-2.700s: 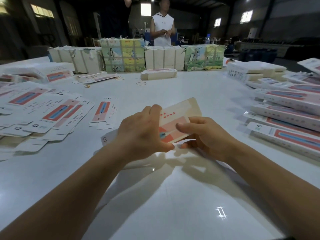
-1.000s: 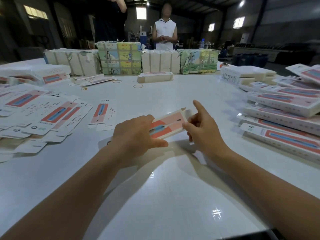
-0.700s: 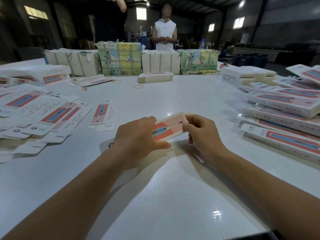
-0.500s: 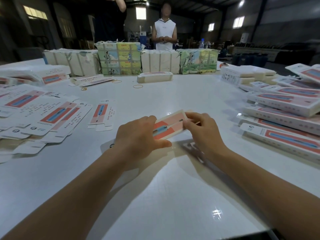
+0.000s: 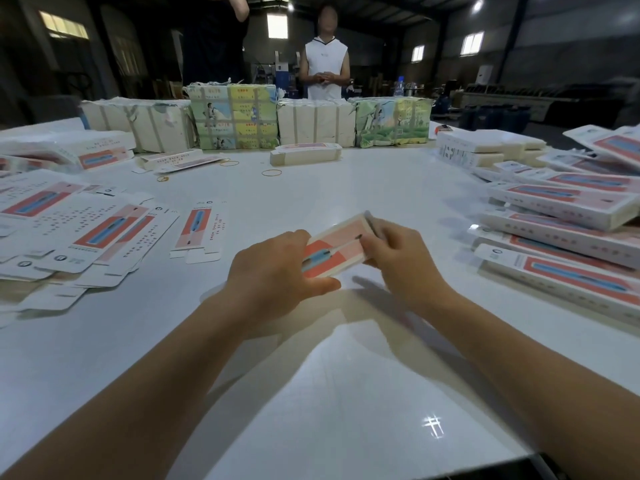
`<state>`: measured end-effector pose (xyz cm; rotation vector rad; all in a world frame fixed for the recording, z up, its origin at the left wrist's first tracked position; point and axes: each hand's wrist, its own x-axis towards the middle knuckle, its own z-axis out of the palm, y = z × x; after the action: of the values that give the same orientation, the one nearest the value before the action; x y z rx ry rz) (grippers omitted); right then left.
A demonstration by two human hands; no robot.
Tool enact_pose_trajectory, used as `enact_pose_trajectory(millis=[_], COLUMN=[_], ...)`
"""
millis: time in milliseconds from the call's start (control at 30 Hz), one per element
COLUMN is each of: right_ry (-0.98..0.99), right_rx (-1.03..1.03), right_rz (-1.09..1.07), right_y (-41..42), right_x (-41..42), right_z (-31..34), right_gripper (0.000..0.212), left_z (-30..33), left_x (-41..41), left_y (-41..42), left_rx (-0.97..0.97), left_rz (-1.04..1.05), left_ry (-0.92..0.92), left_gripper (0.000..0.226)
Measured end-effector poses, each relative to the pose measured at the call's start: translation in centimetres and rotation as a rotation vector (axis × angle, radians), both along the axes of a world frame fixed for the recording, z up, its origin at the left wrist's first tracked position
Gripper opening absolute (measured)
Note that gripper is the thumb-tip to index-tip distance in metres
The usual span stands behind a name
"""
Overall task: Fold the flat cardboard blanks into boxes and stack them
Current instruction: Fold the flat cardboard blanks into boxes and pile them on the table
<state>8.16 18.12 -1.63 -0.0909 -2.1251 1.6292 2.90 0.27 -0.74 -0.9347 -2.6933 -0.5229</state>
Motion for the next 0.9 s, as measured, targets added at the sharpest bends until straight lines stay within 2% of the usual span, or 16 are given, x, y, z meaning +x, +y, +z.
enact_pose_trajectory(millis=[33, 67, 133, 200, 233, 300, 367, 500, 633, 767, 900], right_ry=[0.028, 0.055, 0.082, 0.081, 0.083, 0.042, -0.035, -0.054, -0.012, 0.021, 0.015], right_rx=[0.273, 0.444, 0.562, 0.588, 0.528, 0.165, -0.174, -0.405, -0.468, -0.491, -0.388], right_rz=[-0.083, -0.137, -0.149, -0.11, -0.072, 0.04, 0.116, 0.117, 0.092, 0.156, 0.163], right_y=[-0.3, -0.6, -0.9, -1.2, -1.4, -1.8, -1.7, -1.2, -1.1, -0.9, -1.1], right_x=[0.2, 0.4, 0.5, 0.7, 0.8, 0.8, 0.6, 0.4, 0.2, 0.4, 0.3], right_z=[-0.2, -0.4, -0.7, -0.7, -0.6, -0.1, 0.4, 0.6, 0.4, 0.5, 0.3], right_gripper=[0.018, 0.019, 0.022, 0.019, 0.019, 0.031, 0.033, 0.018, 0.02, 0.034, 0.05], left_z=[0.0, -0.1, -0.2, -0.4, -0.5, -0.6, -0.8, -1.0, -1.0, -0.8, -0.9], left_x=[0.1, 0.2, 0.3, 0.2, 0.0, -0.3, -0.5, -0.7, -0.4, -0.2, 0.0], left_y=[0.1, 0.2, 0.4, 0.4, 0.4, 0.4, 0.3, 0.5, 0.6, 0.6, 0.5], left_rx=[-0.014, -0.027, -0.037, -0.049, -0.055, -0.059, -0.061, -0.062, -0.023, -0.019, -0.076], left_rz=[0.009, 0.019, 0.034, 0.058, 0.076, 0.104, 0.118, 0.125, 0.109, 0.094, 0.098], left_ry=[0.025, 0.049, 0.089, 0.135, 0.158, 0.191, 0.221, 0.27, 0.293, 0.307, 0.342], left_gripper=[0.054, 0.054, 0.056, 0.058, 0.058, 0.058, 0.059, 0.059, 0.059, 0.06, 0.063])
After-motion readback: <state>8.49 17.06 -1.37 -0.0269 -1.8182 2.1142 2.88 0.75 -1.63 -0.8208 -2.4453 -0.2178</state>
